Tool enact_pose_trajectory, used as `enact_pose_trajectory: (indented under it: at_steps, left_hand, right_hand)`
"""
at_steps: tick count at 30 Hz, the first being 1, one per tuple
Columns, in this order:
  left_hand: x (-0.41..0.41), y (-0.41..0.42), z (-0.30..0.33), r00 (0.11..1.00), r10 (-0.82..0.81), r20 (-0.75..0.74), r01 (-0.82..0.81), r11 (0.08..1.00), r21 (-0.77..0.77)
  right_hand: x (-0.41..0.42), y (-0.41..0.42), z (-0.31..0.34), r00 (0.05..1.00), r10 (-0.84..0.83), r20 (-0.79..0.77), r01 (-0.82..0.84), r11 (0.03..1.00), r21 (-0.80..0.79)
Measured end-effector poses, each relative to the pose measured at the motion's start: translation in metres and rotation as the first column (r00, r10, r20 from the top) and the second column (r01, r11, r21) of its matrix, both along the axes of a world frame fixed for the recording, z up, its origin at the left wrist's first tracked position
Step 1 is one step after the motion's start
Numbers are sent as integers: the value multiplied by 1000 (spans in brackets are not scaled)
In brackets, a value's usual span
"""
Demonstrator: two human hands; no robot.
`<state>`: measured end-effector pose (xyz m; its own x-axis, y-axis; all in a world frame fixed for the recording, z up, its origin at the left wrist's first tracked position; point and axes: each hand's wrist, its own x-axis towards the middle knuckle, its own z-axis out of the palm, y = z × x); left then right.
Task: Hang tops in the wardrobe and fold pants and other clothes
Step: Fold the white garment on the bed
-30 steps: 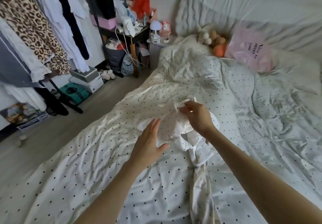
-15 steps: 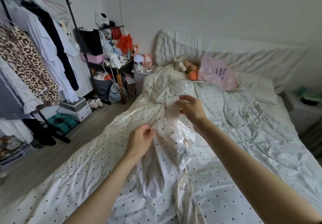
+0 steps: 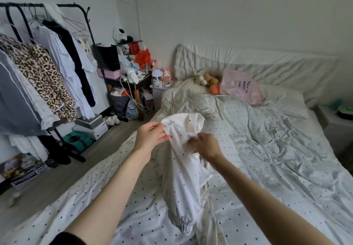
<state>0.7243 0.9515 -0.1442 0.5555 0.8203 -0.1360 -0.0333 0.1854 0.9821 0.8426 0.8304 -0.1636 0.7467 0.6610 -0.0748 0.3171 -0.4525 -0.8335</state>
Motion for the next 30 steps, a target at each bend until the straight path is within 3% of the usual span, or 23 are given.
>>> enact_pose_trajectory:
  at_steps: [2, 4, 6, 8, 12, 17, 20, 22, 25, 27, 30]
  left_hand:
    - [-6, 4, -7, 998, -16, -55, 23, 989, 147]
    - [-16, 1, -24, 967, -140, -211, 189, 953, 235]
    - [-22, -11, -49, 868, -299, -395, 395, 899, 188]
    - [-19, -25, -68, 782, -358, -511, 488, 860, 145]
    - [5, -42, -78, 767, -269, -582, 495, 826, 270]
    - [45, -54, -64, 858, -83, -506, 307, 874, 378]
    - [53, -48, -60, 885, -1, -466, 254, 839, 480]
    - [56, -39, -53, 901, -33, -433, 225, 888, 400]
    - [64, -20, -34, 960, -62, -271, 93, 990, 102]
    - [67, -9, -22, 986, -20, -163, 11, 998, -55]
    - [74, -2, -2, 999, 6, -53, -14, 988, -156]
  right_hand:
    - [11, 5, 22, 987, -40, -154, 59, 991, 124]
    - [22, 11, 41, 958, -53, -282, 104, 980, 169]
    - [29, 18, 58, 920, -40, -391, 124, 974, 192]
    - [32, 23, 73, 887, -27, -461, 157, 957, 245]
    - [34, 33, 95, 893, -17, -449, 186, 923, 336]
    - [44, 39, 120, 904, 32, -426, 178, 878, 444]
    - [53, 32, 117, 907, 48, -419, 168, 870, 464]
    - [63, 24, 103, 949, 13, -315, 116, 914, 388]
    - [74, 4, 80, 997, -3, -77, 14, 990, 139]
    - [75, -11, 63, 991, 119, -65, -119, 993, 12]
    - [64, -25, 38, 941, 325, -90, -337, 923, -185]
